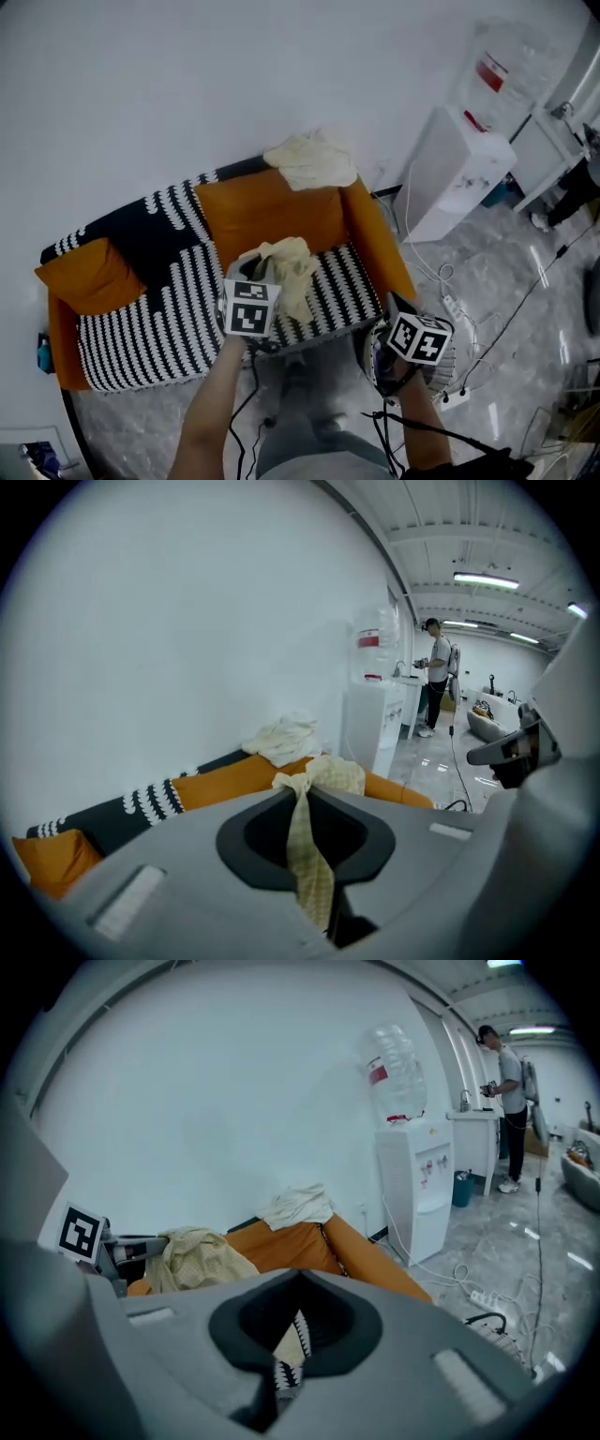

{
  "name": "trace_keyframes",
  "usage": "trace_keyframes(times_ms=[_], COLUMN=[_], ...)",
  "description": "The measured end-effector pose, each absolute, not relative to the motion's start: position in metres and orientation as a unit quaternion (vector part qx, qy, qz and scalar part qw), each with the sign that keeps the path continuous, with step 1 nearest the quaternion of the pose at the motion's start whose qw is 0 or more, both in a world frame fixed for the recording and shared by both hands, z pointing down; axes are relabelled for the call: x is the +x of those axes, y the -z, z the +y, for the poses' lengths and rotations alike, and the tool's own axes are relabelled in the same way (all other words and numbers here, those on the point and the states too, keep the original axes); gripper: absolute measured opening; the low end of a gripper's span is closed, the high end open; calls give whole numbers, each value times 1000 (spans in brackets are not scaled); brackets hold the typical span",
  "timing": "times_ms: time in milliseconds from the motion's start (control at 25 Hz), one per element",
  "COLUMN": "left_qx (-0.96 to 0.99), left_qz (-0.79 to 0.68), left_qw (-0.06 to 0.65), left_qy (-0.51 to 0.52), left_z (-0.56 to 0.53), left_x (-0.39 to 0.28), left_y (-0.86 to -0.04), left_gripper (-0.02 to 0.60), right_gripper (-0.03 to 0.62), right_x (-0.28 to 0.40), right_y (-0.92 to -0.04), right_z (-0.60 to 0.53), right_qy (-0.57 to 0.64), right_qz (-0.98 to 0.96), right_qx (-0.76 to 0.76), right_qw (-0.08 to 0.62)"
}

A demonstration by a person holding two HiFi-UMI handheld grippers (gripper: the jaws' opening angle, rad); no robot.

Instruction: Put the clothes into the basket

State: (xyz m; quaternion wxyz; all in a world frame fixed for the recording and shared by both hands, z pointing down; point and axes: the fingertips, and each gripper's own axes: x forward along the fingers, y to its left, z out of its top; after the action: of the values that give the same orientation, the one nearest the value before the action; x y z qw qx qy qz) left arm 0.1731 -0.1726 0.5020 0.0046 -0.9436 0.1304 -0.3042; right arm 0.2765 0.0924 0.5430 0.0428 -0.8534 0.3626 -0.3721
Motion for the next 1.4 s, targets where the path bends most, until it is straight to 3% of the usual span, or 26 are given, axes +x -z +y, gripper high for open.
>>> trace_keyframes(times_ms=[760,1400], left_qx=[-985,-992], left_qz=[72,-17], left_qw=[80,98], left_qy=[133,73], left_z=[-58,70], left_x=[207,233], left_y=[-265,-189], left_gripper=[35,34], right_gripper=[3,3], right_x=[287,282], right_y=[-374,-301], right_z=[177,295], right_qy=[212,143], right_qz=[358,297], right_qx=[-907,-940], right_qw=[61,89])
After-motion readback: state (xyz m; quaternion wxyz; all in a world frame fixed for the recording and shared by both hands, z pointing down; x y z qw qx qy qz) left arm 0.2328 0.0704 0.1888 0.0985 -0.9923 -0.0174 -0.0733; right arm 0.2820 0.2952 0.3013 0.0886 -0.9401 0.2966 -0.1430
